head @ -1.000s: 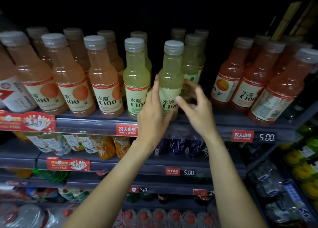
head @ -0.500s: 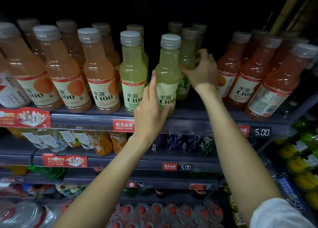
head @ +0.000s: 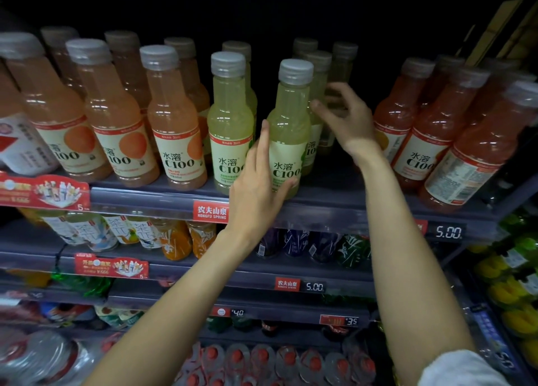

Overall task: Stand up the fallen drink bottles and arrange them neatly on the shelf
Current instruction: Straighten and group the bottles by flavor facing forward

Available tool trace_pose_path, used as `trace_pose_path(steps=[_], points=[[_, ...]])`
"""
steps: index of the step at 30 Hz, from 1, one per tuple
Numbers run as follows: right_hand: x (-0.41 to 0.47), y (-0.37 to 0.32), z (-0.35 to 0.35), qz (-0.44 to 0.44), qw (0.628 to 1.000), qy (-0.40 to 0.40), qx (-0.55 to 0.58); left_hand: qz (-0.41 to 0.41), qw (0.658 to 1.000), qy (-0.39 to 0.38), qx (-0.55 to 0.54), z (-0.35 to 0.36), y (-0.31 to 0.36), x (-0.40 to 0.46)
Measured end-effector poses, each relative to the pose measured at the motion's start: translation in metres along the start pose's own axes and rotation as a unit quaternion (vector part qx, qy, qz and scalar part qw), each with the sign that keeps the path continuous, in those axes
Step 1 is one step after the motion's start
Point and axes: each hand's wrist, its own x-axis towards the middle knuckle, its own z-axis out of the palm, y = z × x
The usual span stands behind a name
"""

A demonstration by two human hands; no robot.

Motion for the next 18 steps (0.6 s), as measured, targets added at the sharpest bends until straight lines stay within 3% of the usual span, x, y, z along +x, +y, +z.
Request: trace_pose_path(steps=[3, 18], points=[[0.004, -0.001, 0.006, 0.008, 1.0, -0.028, 0.012, 0.001, 1.0, -0.003, 0.002, 0.0, -0.001, 0.0], [0.006, -0.013, 0.025, 0.028, 0.995, 0.014, 0.096, -0.011, 1.0, 0.0, 0.012, -0.001, 0.004, -0.002]])
